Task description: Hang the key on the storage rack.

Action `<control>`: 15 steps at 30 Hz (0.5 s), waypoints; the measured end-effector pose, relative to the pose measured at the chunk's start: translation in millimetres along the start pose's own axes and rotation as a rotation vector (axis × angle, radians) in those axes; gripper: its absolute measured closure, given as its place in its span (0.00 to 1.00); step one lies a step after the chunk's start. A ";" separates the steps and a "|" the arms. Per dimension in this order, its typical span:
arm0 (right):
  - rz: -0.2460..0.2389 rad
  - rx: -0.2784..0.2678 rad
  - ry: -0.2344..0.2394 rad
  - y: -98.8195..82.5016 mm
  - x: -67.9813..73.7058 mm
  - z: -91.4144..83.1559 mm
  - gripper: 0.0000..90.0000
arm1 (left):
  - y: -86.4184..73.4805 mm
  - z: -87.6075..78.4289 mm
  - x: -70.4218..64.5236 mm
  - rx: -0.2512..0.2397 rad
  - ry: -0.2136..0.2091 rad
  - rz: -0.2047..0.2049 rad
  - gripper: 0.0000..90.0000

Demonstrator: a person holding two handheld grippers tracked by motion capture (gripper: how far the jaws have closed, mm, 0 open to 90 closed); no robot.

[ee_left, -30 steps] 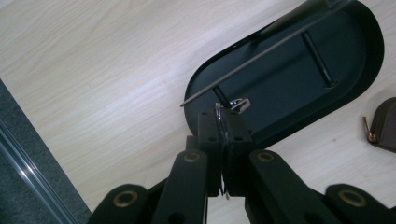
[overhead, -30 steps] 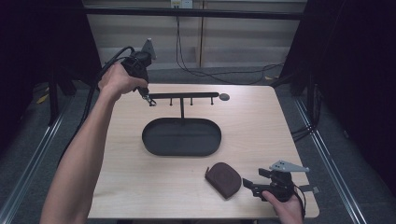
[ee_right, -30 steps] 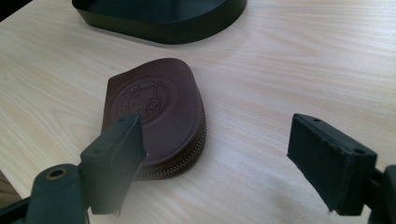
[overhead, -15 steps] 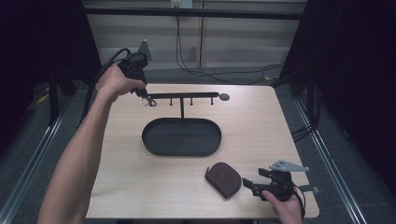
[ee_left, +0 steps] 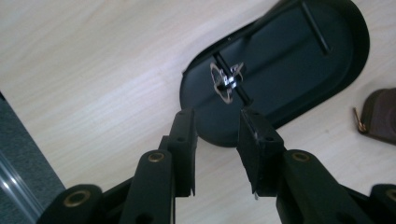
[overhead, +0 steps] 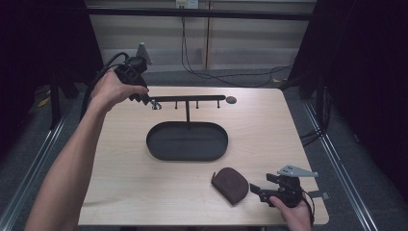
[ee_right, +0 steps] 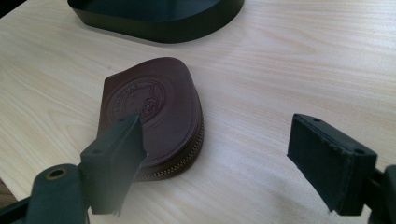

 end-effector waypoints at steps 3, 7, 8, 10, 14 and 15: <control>-0.002 0.000 -0.002 0.0 0.2 0.1 0.20 | -8.5 -1.3 1.1 -0.011 -0.024 0.010 0.75; -0.002 0.002 -0.003 -0.1 0.2 0.4 0.20 | -19.7 0.9 -1.9 -0.042 -0.069 0.030 0.72; -0.002 0.002 -0.005 -0.1 0.1 0.4 0.20 | -25.4 4.0 -4.1 -0.048 -0.053 0.048 0.69; -0.002 0.003 -0.005 -0.1 0.0 0.5 0.20 | -30.7 6.0 -6.5 -0.067 -0.052 0.057 0.66; -0.003 0.004 -0.006 -0.1 0.1 0.7 0.20 | -38.9 8.7 -8.5 -0.108 -0.054 0.049 0.59; -0.002 0.004 -0.006 -0.2 0.0 0.7 0.20 | -42.0 9.7 -9.4 -0.116 -0.069 0.059 0.57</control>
Point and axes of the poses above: each handheld gripper's, and its own axes: z roughly forward along the jaws, y roughly out of its top, x roughly to its left, the point moved 5 cm from there along z, roughly forward along the jaws, and after that the axes turned 2 degrees about -x, right-handed, at the moved point
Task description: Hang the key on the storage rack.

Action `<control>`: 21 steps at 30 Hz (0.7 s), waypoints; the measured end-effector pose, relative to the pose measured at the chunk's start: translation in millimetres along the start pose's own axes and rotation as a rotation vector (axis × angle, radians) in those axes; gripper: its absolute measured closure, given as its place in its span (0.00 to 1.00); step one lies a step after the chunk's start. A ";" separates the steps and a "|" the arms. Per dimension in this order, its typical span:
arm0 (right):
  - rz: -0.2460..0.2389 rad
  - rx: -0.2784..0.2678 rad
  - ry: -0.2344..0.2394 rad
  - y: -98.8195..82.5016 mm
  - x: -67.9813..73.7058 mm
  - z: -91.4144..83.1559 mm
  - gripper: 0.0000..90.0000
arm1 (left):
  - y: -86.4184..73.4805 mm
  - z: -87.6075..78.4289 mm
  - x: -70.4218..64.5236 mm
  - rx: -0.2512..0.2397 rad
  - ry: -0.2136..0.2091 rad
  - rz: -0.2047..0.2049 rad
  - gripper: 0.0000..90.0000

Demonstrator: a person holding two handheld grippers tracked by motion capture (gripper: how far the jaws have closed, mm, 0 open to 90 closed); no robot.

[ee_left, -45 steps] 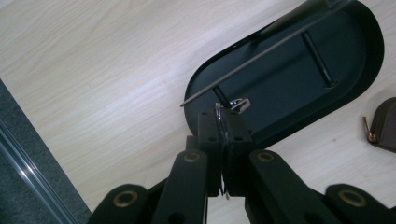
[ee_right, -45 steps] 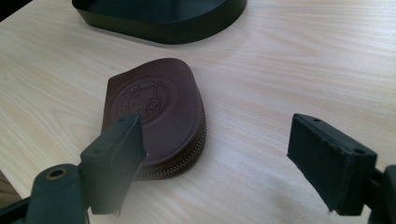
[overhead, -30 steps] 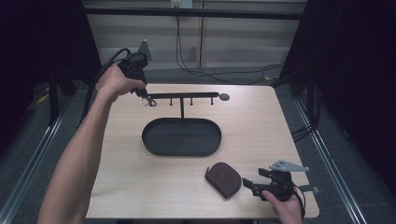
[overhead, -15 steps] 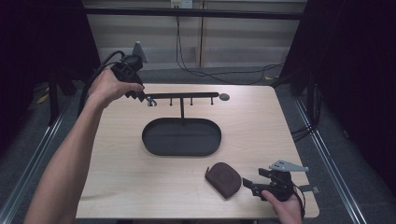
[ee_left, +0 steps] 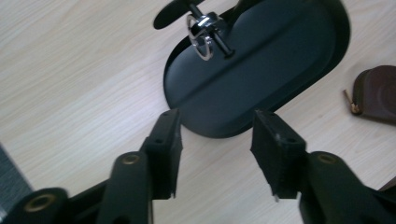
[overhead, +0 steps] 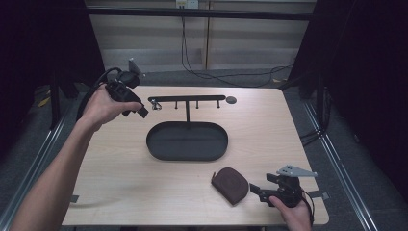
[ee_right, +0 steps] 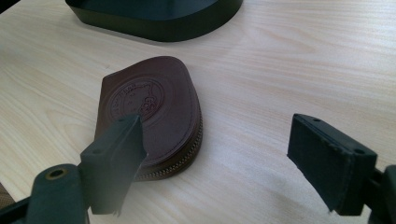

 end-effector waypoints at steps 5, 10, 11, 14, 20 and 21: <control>0.001 0.002 -0.002 0.0 -0.4 0.2 0.20 | -19.9 2.2 -2.6 -0.029 -0.012 0.010 0.51; 0.005 0.003 -0.005 -0.4 -0.6 -0.6 0.20 | -47.0 0.7 -7.7 -0.076 -0.016 0.019 0.41; 0.008 0.004 -0.006 -0.4 -0.7 -0.6 0.20 | -52.4 0.3 -8.4 -0.084 -0.021 0.031 0.41; 0.001 0.002 -0.009 0.0 -0.9 0.1 0.20 | -70.6 1.6 -10.5 -0.109 -0.042 0.045 0.36; 0.005 0.003 -0.010 -0.1 -1.4 0.3 0.20 | -86.5 7.4 -7.0 -0.172 -0.051 0.033 0.32; 0.006 0.004 -0.010 -0.1 -1.5 0.4 0.20 | -89.4 9.6 -6.9 -0.182 -0.050 0.032 0.31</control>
Point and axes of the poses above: each handheld gripper's, and its own axes: z roughly forward along the jaws, y roughly out of its top, x roughly to its left, the point moved 5 cm from there along z, roughly forward along the jaws, and after that the axes turned 2 degrees about -x, right-handed, at the moved point
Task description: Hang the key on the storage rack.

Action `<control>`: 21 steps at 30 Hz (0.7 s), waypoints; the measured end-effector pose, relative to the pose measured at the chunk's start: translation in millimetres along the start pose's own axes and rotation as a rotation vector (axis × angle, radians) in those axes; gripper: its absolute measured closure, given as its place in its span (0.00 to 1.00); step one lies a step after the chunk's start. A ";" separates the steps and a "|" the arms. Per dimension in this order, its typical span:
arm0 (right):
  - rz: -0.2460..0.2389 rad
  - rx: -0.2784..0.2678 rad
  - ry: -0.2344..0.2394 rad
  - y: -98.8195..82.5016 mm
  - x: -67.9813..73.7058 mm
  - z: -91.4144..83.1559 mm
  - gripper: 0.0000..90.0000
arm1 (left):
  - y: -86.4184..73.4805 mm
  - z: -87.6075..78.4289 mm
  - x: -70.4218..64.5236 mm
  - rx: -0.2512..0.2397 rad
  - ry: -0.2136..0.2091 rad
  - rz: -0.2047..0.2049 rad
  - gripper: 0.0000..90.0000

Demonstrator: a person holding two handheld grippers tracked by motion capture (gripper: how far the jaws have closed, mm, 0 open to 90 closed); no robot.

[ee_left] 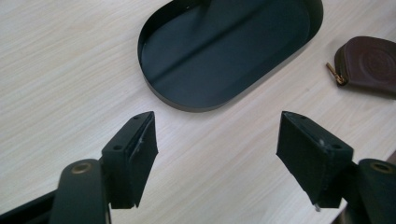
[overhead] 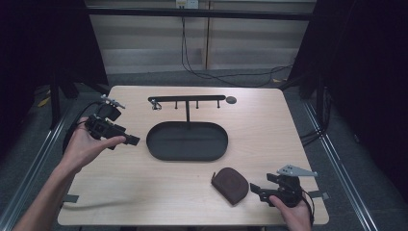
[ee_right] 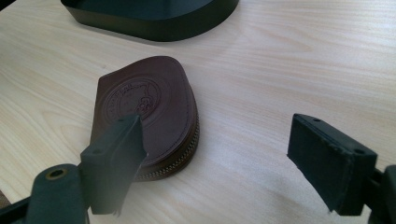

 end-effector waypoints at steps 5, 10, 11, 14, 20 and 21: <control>-0.001 0.000 0.000 -0.1 0.3 -0.1 0.20 | -16.8 6.4 -0.1 -0.029 0.000 0.007 0.26; 0.000 0.002 0.000 -0.1 0.2 0.3 0.20 | -32.3 11.2 1.6 -0.056 -0.016 0.006 0.19; 0.000 0.003 0.000 0.0 0.2 0.5 0.20 | -34.4 12.4 0.7 -0.062 -0.011 -0.011 0.19; 0.006 0.006 0.001 0.1 0.2 1.0 0.20 | -42.1 13.1 -2.1 -0.073 -0.003 0.026 0.19; 0.010 0.008 0.008 0.6 -0.4 2.9 0.20 | -62.4 19.5 -10.0 -0.121 -0.004 0.021 0.19; 0.014 0.013 0.008 0.6 -0.3 3.3 0.20 | -65.8 20.5 -10.3 -0.134 0.005 0.022 0.19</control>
Point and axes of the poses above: each handheld gripper's, and its own axes: z roughly forward along the jaws, y roughly out of its top, x roughly to its left, the point moved 5 cm from there along z, roughly forward along the jaws, and after that the axes turned 2 degrees about -x, right-handed, at the moved point
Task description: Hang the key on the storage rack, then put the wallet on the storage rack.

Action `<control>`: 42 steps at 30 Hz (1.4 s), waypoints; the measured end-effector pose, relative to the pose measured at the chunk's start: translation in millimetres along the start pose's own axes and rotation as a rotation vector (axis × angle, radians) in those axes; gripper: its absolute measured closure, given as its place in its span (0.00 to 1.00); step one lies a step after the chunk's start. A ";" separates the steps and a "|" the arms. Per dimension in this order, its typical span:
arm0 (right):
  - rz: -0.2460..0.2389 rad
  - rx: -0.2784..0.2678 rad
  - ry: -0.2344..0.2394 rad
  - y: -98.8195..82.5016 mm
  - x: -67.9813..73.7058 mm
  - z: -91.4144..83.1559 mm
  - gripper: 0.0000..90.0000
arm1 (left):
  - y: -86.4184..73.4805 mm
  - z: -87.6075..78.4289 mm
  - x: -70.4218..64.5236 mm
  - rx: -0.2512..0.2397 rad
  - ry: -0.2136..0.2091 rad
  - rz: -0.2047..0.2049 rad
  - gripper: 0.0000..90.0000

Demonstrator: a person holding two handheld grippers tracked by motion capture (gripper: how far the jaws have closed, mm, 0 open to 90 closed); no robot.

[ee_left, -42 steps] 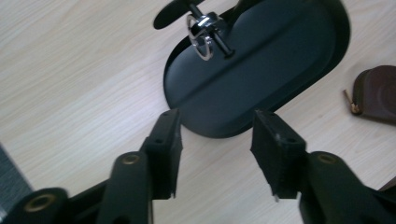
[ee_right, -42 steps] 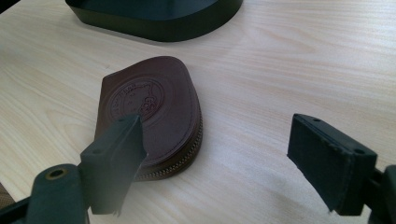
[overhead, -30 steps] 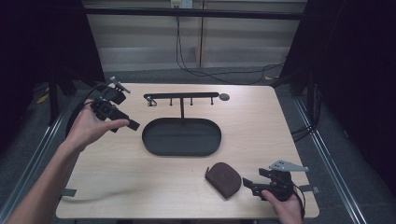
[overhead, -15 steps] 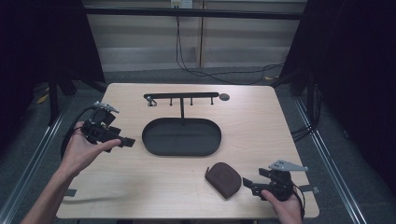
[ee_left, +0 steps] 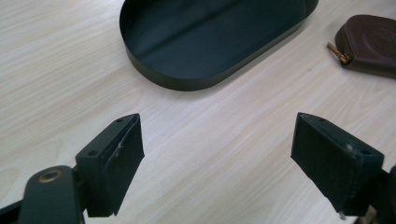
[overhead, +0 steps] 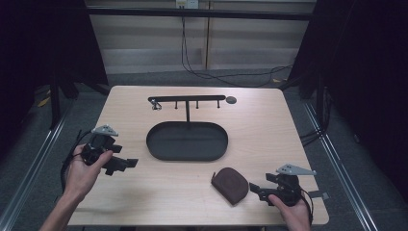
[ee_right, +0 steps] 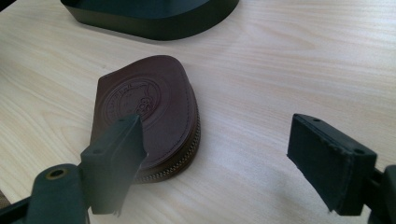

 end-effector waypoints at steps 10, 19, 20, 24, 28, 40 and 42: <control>0.001 0.009 0.003 0.0 -0.3 0.2 0.21 | -29.2 6.4 -6.8 -0.098 -0.020 -0.005 0.19; -0.008 0.054 0.026 10.8 3.4 2.9 0.20 | -57.9 1.1 -18.0 -0.148 -0.055 -0.031 0.19; -0.008 0.054 0.026 10.8 3.4 2.9 0.20 | -57.9 1.1 -18.0 -0.148 -0.055 -0.031 0.19; -0.037 0.114 0.036 15.9 9.2 9.0 0.19 | -69.4 2.9 -21.9 -0.158 -0.040 -0.040 0.19; -0.060 0.173 0.058 23.7 17.4 15.4 0.19 | -79.2 5.4 -24.4 -0.209 -0.048 -0.089 0.20; -0.131 0.303 0.073 48.4 31.5 28.8 0.25 | -100.4 8.6 -32.0 -0.236 -0.074 -0.091 0.22; -0.134 0.340 0.069 49.7 32.7 31.6 0.24 | -103.8 9.5 -30.6 -0.232 -0.078 -0.092 0.22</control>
Point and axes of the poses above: each handheld gripper's, and its own axes: z roughly forward along the jaws, y roughly out of its top, x roughly to its left, the point moved 5 cm from there along z, roughly forward along the jaws, and after that the axes turned 2 degrees about -x, right-handed, at the moved point
